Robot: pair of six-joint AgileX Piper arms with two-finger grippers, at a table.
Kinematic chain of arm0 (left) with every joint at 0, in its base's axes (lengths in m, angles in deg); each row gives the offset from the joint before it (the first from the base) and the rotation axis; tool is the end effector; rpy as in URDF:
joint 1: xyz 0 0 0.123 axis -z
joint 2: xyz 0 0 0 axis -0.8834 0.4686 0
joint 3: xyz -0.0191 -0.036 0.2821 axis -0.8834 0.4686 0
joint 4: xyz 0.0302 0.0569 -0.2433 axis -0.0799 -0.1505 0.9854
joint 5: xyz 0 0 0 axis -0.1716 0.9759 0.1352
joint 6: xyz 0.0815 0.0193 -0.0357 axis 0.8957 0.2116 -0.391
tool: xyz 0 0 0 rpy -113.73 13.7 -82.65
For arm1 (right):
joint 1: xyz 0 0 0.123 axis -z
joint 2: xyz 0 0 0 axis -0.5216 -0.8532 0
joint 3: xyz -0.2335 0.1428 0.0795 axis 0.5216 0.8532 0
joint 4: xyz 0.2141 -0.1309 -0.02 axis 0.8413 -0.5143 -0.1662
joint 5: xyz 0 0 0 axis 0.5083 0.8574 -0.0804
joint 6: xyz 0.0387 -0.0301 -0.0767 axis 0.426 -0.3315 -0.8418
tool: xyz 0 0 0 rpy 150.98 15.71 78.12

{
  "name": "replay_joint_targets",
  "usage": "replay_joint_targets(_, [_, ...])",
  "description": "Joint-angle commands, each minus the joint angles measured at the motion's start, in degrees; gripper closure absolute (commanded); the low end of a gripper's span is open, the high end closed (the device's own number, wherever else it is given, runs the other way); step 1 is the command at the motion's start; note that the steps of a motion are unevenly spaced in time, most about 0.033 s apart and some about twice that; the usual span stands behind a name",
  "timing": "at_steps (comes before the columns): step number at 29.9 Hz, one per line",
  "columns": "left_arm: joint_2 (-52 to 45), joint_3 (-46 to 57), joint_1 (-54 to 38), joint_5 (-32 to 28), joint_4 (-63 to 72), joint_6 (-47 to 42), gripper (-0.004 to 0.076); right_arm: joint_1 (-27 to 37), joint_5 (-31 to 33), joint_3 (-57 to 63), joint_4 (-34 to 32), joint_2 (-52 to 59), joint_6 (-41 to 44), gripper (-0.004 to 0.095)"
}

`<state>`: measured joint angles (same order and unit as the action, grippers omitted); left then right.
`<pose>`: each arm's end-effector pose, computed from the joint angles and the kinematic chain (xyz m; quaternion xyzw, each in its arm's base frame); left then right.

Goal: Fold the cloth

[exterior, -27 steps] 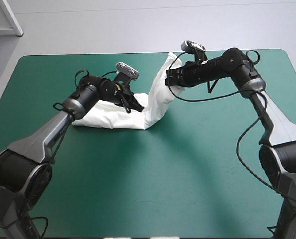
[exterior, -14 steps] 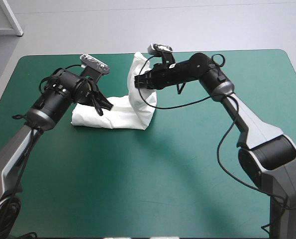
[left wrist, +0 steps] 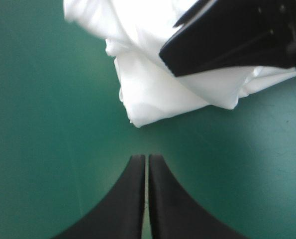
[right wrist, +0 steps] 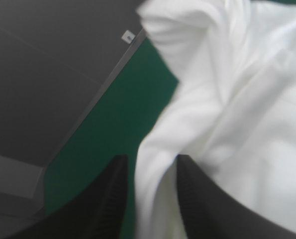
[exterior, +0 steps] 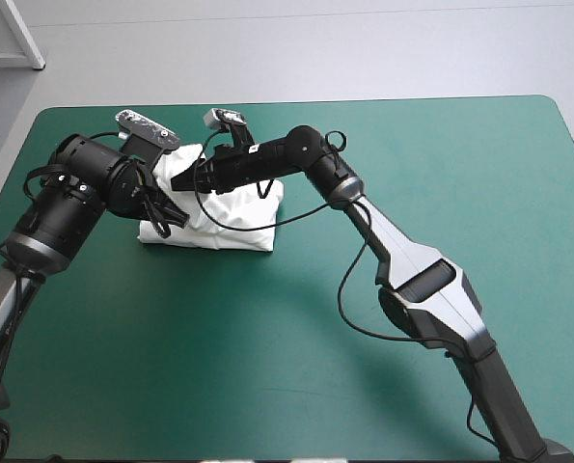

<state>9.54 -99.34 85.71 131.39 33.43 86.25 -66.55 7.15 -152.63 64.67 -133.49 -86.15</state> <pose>0.2799 -0.0920 0.3965 0.2315 0.9265 0.1174 0.2725 0.4102 0.3677 0.3020 -0.2586 0.7668 0.5318 0.2496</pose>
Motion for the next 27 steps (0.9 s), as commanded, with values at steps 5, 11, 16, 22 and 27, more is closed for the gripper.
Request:
replay_joint_targets(5, [-3.3,-1.4,0.0,-0.2,-2.0,-0.6,0.0705,0.3,5.2,-8.5,2.6,2.6,1.5,0.0216])
replay_joint_targets(11, [-4.4,-1.4,0.0,1.0,-5.0,-0.6,0.0704,3.4,12.5,-14.6,-9.6,3.2,11.6,0.0282])
replay_joint_targets(16, [-6.6,-1.4,0.0,0.7,-5.3,-0.6,0.0705,6.1,12.5,-15.9,-15.7,4.5,19.1,0.0282])
replay_joint_targets(22, [-8.5,-1.4,0.0,0.0,-6.1,-0.9,0.0705,6.8,12.7,-11.6,-27.5,8.4,21.2,0.0282])
replay_joint_targets(27, [-9.1,-1.4,0.0,0.0,-6.0,-1.0,0.0704,6.8,12.6,0.5,-34.3,13.0,21.2,0.0284])
